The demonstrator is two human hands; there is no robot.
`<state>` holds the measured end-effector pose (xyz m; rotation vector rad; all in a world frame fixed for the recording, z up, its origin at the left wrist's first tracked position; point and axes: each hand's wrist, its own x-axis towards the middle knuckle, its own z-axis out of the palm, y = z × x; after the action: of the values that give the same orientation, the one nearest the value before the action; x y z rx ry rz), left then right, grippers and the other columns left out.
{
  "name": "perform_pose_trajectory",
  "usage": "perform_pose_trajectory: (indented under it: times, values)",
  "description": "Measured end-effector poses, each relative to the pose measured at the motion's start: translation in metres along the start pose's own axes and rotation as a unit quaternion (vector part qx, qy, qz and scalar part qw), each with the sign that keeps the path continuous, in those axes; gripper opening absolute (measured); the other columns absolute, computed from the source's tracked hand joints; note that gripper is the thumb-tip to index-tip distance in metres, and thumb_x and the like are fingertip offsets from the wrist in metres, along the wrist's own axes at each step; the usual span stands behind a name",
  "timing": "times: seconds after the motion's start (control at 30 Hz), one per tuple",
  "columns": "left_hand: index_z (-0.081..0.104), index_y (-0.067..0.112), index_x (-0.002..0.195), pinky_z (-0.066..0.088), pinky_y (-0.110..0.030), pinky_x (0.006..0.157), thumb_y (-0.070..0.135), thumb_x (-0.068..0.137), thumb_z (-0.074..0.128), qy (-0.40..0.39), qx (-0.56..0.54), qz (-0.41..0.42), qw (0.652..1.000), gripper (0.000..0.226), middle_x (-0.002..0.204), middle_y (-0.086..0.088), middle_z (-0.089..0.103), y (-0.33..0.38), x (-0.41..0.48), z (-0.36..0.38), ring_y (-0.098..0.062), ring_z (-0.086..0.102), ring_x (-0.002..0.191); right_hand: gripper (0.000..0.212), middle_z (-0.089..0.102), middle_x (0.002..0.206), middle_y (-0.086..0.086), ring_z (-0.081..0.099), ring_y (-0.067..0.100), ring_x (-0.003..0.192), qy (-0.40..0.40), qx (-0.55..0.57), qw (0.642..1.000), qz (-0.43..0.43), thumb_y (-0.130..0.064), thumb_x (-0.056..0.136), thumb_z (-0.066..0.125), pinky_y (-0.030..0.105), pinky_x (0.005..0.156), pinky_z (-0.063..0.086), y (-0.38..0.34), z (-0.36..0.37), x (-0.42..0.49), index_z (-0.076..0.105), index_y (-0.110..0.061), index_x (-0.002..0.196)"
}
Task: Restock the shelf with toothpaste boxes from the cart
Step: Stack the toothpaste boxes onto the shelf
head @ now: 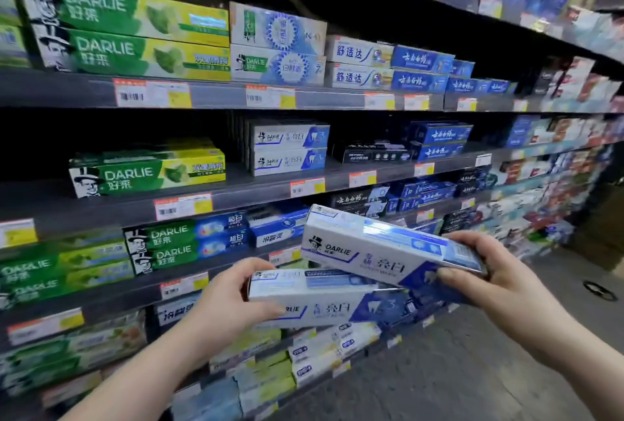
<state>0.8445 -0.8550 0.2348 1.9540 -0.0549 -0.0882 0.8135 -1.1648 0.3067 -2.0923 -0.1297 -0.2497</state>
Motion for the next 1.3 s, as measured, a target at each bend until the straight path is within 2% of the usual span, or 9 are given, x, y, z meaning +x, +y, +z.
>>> perform_pose_trajectory:
  times: [0.2, 0.37, 0.47, 0.57, 0.7, 0.8, 0.9, 1.03, 1.3]
  values:
    - [0.060, 0.038, 0.092, 0.051, -0.018, 0.069, 0.007, 0.067, 0.080, 0.097, 0.002, -0.008, 0.995, 0.045, 0.085, 0.010, 0.072, 0.001, 0.036, 0.003, -0.004, 0.066, 0.076, 0.056, 0.068, 0.100, -0.006, 0.068, 0.012, 0.085, -0.055, 0.013, 0.998, -0.032, -0.049, 0.059, 0.068, 0.038, 0.079, 0.056, 0.034, -0.002, 0.101, 0.054, -0.034, 0.111]
    - [0.056, 0.048, 0.094, 0.048, -0.025, 0.081, 0.036, 0.052, 0.082, 0.156, -0.016, -0.046, 0.987, 0.051, 0.108, 0.013, 0.064, 0.002, 0.069, 0.024, -0.010, 0.061, 0.098, 0.041, 0.062, 0.107, -0.001, 0.064, -0.005, 0.072, -0.097, 0.020, 0.992, -0.082, -0.018, 0.079, 0.067, 0.007, 0.062, 0.049, 0.063, -0.011, 0.199, 0.051, -0.025, 0.116]
    - [0.059, 0.051, 0.093, 0.050, -0.033, 0.088, 0.048, 0.037, 0.075, 0.192, -0.032, -0.058, 0.979, 0.059, 0.104, 0.015, 0.067, 0.008, 0.085, 0.042, -0.009, 0.063, 0.096, 0.040, 0.064, 0.095, -0.001, 0.059, 0.001, 0.062, -0.124, 0.020, 0.986, -0.106, -0.024, 0.078, 0.068, 0.011, 0.056, 0.044, 0.072, -0.017, 0.256, 0.050, -0.029, 0.114]
    - [0.059, 0.037, 0.095, 0.050, -0.012, 0.070, 0.036, 0.038, 0.077, 0.232, -0.057, -0.057, 0.969, 0.060, 0.088, 0.028, 0.069, 0.013, 0.096, 0.060, 0.009, 0.063, 0.078, 0.052, 0.068, 0.096, 0.011, 0.055, 0.019, 0.070, -0.186, 0.059, 0.975, -0.110, -0.048, 0.062, 0.077, 0.030, 0.066, 0.045, 0.076, -0.005, 0.307, 0.054, -0.032, 0.107]
    - [0.060, 0.028, 0.092, 0.050, -0.015, 0.066, 0.026, 0.039, 0.078, 0.278, -0.079, -0.063, 0.955, 0.056, 0.087, 0.019, 0.071, 0.014, 0.103, 0.071, 0.002, 0.066, 0.072, 0.035, 0.066, 0.095, 0.002, 0.064, -0.001, 0.063, -0.232, 0.119, 0.958, -0.116, -0.021, 0.076, 0.071, 0.014, 0.061, 0.054, 0.078, 0.030, 0.355, 0.053, -0.019, 0.106]
    - [0.060, 0.022, 0.092, 0.050, -0.010, 0.062, 0.020, 0.039, 0.076, 0.293, -0.095, -0.054, 0.950, 0.056, 0.082, 0.014, 0.073, 0.017, 0.106, 0.068, 0.002, 0.065, 0.067, 0.061, 0.070, 0.089, -0.008, 0.065, 0.003, 0.071, -0.257, 0.124, 0.950, -0.123, -0.059, 0.047, 0.080, 0.021, 0.068, 0.056, 0.072, 0.056, 0.374, 0.058, -0.030, 0.096]
    - [0.062, 0.024, 0.100, 0.052, -0.016, 0.066, 0.038, 0.028, 0.081, 0.283, -0.093, -0.062, 0.952, 0.076, 0.090, 0.009, 0.074, 0.015, 0.108, 0.060, -0.005, 0.069, 0.078, 0.037, 0.066, 0.104, 0.005, 0.065, 0.007, 0.074, -0.283, 0.139, 0.942, -0.117, -0.022, 0.077, 0.071, 0.024, 0.072, 0.056, 0.075, 0.080, 0.388, 0.054, -0.019, 0.109]
    - [0.063, 0.030, 0.101, 0.051, -0.031, 0.074, 0.065, 0.010, 0.082, 0.289, -0.099, -0.064, 0.950, 0.099, 0.093, 0.004, 0.075, 0.012, 0.110, 0.047, -0.013, 0.070, 0.083, 0.040, 0.063, 0.109, 0.006, 0.064, 0.018, 0.085, -0.270, 0.135, 0.948, -0.106, -0.014, 0.080, 0.067, 0.033, 0.076, 0.056, 0.076, 0.101, 0.396, 0.047, -0.015, 0.115]
    - [0.067, 0.039, 0.085, 0.057, -0.025, 0.054, 0.045, 0.014, 0.085, 0.278, -0.091, -0.039, 0.955, 0.074, 0.088, 0.001, 0.075, 0.006, 0.122, 0.032, -0.015, 0.071, 0.072, 0.060, 0.057, 0.101, 0.002, 0.058, 0.019, 0.086, -0.138, 0.033, 0.982, -0.124, -0.035, 0.071, 0.076, 0.039, 0.080, 0.053, 0.076, 0.114, 0.396, 0.046, -0.015, 0.118]
